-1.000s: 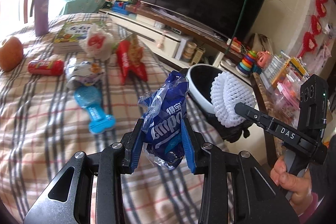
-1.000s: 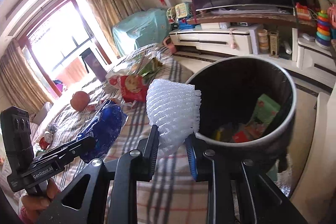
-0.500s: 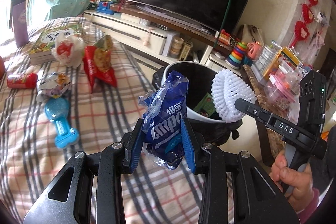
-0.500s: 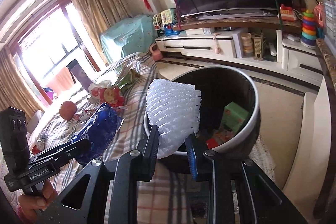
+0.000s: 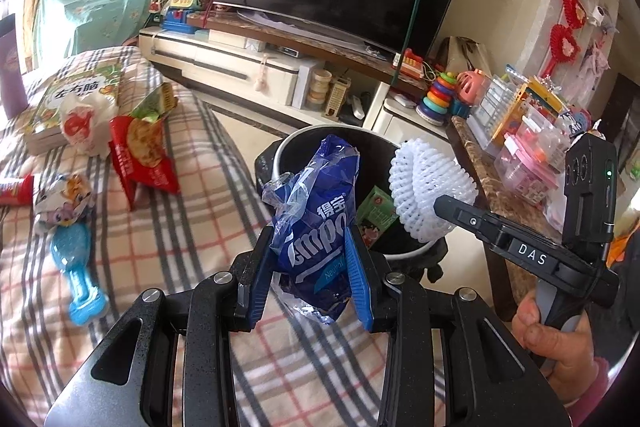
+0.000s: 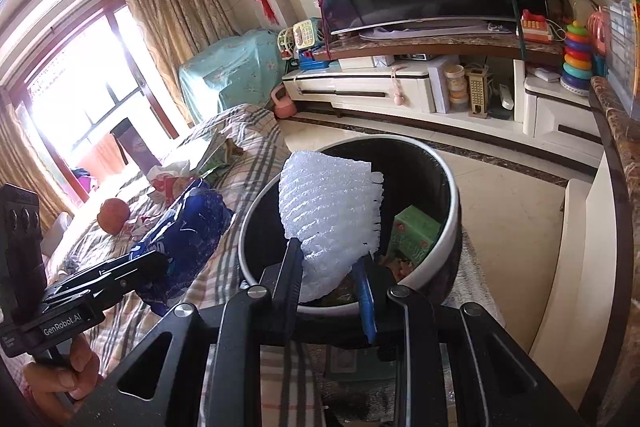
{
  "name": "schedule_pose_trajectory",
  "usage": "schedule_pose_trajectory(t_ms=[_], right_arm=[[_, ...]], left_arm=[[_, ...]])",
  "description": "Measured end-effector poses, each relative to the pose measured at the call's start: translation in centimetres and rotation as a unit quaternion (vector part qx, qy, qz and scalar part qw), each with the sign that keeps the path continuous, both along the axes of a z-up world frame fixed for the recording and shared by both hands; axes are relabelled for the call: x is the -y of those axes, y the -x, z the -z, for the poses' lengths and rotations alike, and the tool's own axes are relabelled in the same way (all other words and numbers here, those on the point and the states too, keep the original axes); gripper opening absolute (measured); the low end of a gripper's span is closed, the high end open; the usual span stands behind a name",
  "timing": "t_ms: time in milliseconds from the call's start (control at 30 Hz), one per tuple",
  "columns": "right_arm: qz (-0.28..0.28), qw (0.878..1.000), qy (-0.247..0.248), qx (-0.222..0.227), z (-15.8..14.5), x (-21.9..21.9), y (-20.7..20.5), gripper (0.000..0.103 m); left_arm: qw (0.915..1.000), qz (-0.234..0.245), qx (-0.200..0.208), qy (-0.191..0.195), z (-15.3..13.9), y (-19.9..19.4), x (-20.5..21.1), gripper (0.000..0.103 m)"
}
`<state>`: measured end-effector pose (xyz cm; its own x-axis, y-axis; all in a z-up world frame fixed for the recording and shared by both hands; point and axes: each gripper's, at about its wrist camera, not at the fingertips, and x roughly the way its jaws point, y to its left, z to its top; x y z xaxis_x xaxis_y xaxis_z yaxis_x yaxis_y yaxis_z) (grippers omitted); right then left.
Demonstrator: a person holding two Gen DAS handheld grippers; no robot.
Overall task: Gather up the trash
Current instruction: 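Carry the blue chip bag and white foam net over the bin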
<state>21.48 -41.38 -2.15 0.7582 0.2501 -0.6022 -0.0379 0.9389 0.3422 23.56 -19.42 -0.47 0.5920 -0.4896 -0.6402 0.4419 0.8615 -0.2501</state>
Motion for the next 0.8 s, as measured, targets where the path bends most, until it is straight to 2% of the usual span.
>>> schedule_pose_trajectory(t_ms=[800], right_arm=[[0.0,1.0,0.014,-0.017,0.5,1.8,-2.5,0.025]], left_arm=[[0.9995,0.015,0.001,-0.027,0.0,-3.5,4.1,0.033]])
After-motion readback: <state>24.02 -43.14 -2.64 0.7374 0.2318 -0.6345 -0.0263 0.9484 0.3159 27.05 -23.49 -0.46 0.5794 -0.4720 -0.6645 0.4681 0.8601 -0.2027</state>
